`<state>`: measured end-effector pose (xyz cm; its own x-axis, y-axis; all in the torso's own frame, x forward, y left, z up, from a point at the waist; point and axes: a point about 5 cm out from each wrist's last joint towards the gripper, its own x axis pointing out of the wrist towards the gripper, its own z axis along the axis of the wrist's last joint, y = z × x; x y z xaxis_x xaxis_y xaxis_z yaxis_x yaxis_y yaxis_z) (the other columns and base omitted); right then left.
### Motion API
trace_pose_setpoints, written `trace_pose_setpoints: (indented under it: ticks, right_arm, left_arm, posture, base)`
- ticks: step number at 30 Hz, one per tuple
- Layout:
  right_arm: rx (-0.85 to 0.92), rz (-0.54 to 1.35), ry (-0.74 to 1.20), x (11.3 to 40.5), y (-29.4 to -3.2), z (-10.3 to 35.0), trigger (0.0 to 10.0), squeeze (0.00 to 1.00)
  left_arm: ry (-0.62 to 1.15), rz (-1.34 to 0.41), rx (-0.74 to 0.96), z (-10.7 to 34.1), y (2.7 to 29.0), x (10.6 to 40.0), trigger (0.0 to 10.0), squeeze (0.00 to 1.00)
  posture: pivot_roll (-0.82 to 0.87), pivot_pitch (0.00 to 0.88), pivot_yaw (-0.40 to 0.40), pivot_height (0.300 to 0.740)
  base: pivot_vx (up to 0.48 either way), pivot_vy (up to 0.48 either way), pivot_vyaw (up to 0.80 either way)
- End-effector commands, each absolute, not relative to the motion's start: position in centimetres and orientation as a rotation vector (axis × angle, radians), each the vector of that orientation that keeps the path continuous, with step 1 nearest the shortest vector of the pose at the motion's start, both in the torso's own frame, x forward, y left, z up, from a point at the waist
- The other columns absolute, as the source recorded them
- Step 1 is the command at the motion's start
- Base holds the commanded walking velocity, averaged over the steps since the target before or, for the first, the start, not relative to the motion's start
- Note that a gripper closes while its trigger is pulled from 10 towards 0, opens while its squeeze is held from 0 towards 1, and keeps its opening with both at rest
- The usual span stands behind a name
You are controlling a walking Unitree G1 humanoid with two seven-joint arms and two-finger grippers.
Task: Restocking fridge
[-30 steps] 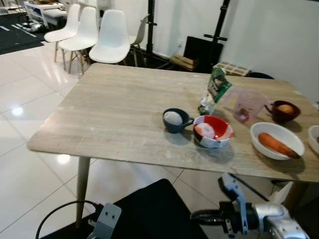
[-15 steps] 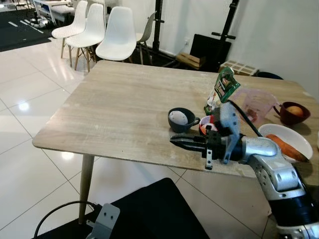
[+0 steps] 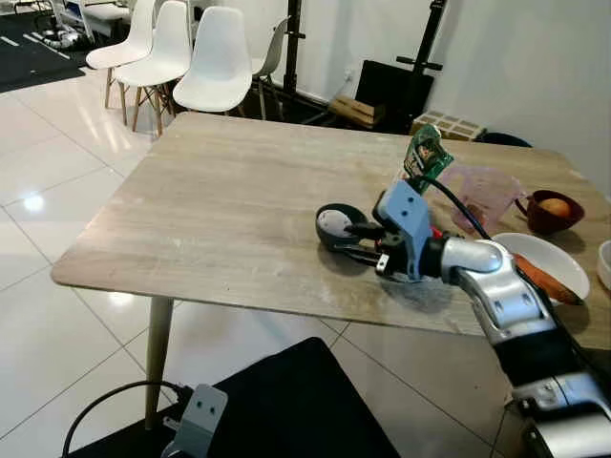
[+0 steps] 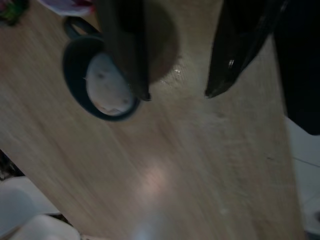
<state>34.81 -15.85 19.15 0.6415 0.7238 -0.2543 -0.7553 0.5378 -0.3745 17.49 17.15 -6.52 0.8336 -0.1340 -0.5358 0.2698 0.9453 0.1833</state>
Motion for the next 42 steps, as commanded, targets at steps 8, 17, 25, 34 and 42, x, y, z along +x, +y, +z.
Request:
trace_pose_setpoints:
  ticks: [8, 17, 25, 34, 42]
  right_arm:
    - [-0.483, 0.804, 0.145, 36.3, -15.7, 17.1, 10.0, 1.00]
    - [-0.424, 0.675, 0.206, 37.7, -16.5, 16.3, 10.0, 0.10]
    - [-0.440, 0.688, 0.238, 38.1, -17.4, 16.5, 10.0, 0.00]
    - [-0.442, 0.675, 0.280, 38.1, -19.3, 16.8, 10.0, 0.00]
    - [-0.400, 0.683, 0.290, 37.9, -20.4, 17.2, 10.0, 0.00]
  left_arm:
    - [0.559, -0.213, 0.244, -6.7, 16.8, 17.2, 10.0, 0.00]
    - [0.563, -0.219, 0.253, -6.7, 17.1, 17.3, 10.0, 0.00]
    - [0.565, -0.218, 0.254, -6.7, 17.2, 17.3, 10.0, 0.00]
    - [0.577, -0.230, 0.253, -6.9, 16.9, 16.7, 10.0, 0.00]
    - [0.577, -0.235, 0.255, -6.9, 16.9, 16.7, 10.0, 0.00]
  posture:
    - [-0.06, 0.042, -0.072, 0.700]
    - [-0.05, 0.044, -0.065, 0.700]
    - [-0.05, 0.048, -0.068, 0.700]
    - [-0.05, 0.047, -0.069, 0.700]
    - [-0.05, 0.049, -0.063, 0.700]
  base:
    - [0.000, 0.000, 0.00]
    - [0.000, 0.000, 0.00]
    - [0.000, 0.000, 0.00]
    - [0.000, 0.000, 0.00]
    - [0.000, 0.000, 0.00]
